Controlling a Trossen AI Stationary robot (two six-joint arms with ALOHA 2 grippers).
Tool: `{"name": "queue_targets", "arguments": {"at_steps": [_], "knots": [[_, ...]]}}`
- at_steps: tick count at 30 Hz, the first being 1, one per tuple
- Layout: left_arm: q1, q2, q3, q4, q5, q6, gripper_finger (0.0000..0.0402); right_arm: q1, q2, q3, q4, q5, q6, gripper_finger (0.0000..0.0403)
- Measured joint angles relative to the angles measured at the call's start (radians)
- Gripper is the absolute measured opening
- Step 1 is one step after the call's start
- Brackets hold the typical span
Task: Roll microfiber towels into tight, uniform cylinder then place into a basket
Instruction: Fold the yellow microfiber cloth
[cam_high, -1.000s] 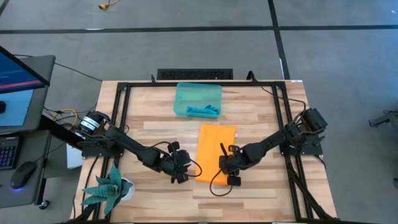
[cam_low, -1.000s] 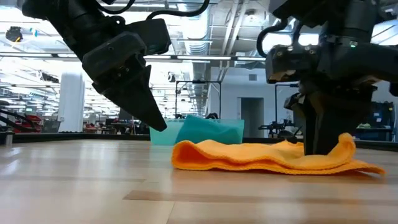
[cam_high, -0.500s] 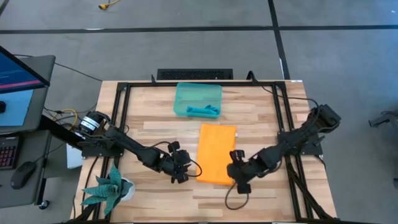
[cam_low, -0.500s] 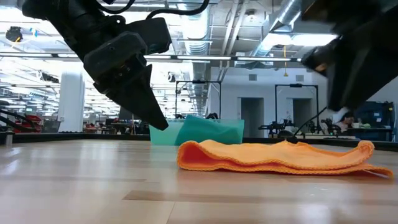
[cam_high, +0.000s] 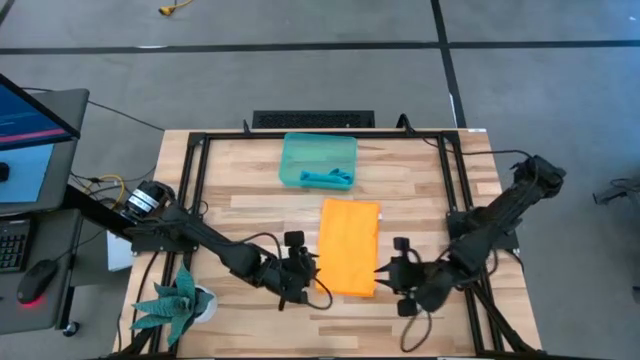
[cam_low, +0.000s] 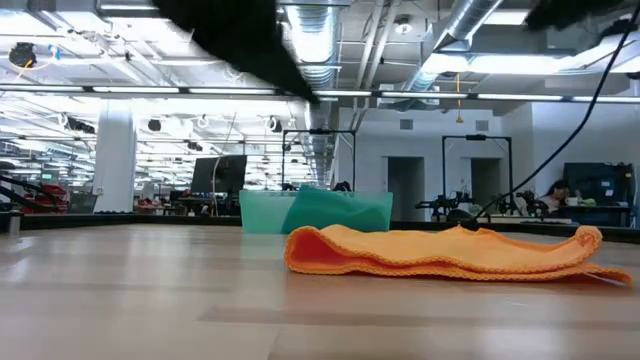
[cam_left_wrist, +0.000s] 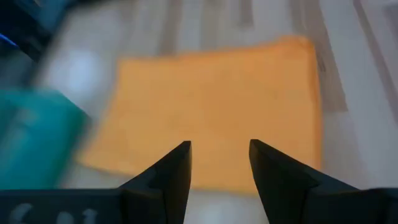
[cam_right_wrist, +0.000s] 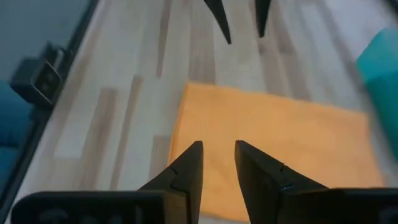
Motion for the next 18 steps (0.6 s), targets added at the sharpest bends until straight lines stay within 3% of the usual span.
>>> {"name": "queue_targets", "arguments": {"at_steps": [6,14,18], "knots": [[-0.067,-0.002,0.134,-0.067,-0.141,0.153,0.0155,0.114,-0.012,0.000,0.021,0.152,-0.086,0.0118],[-0.111,0.003,0.054,-0.070,-0.017,0.071,0.0155,0.139,-0.011,-0.031,0.047,0.159,-0.020,0.0118],[-0.107,0.003,-0.006,-0.026,-0.011,0.037,0.0155,0.125,-0.011,-0.039,0.044,0.130,0.032,0.0118]]}}
